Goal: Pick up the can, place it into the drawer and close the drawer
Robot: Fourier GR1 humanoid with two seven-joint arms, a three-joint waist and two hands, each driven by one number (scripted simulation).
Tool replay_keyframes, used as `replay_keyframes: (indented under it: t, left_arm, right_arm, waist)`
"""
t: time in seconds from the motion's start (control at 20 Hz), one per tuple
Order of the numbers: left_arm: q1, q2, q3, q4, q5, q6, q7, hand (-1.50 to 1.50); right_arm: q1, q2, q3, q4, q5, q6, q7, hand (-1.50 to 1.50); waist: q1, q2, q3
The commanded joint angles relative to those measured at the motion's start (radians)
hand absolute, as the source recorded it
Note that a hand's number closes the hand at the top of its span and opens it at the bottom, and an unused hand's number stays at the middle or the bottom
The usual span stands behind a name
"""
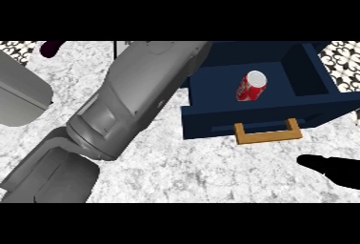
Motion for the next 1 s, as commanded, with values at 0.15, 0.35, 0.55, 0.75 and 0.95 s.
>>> replay_keyframes:
  t: [0.15, 0.35, 0.55, 0.75, 0.95]
  left_arm:
    - [0.012, 0.0, 0.022, 0.022, 0.031, -0.005, -0.064, -1.5]
    - [-0.039, 0.0, 0.02, 0.027, 0.03, -0.006, -0.027, -1.5]
    - [-0.043, 0.02, 0.017, 0.057, 0.008, -0.029, -0.029, -1.5]
    - [-0.016, 0.0, 0.01, 0.051, 0.006, -0.031, -0.038, -1.5]
    - [0.04, 0.0, 0.04, 0.016, 0.022, -0.066, -0.06, -1.5]
  right_arm:
    - [-0.063, -0.061, 0.11, 0.149, 0.256, -0.021, -0.094, -1.5]
    - [-0.148, -0.035, 0.183, 0.324, 0.386, -0.095, -0.164, -1.5]
    - [-0.166, 0.006, 0.285, 0.435, 0.519, -0.149, -0.173, -1.5]
    - [-0.248, -0.003, 0.299, 0.64, 0.613, -0.203, -0.229, -1.5]
    - [-0.324, 0.032, 0.323, 0.81, 0.7, -0.293, -0.27, -1.5]
  waist:
    - [0.036, -0.004, -0.001]
    - [0.064, -0.008, 0.0]
    - [0.076, -0.012, -0.001]
    - [0.081, -0.012, -0.001]
    - [0.098, -0.018, -0.001]
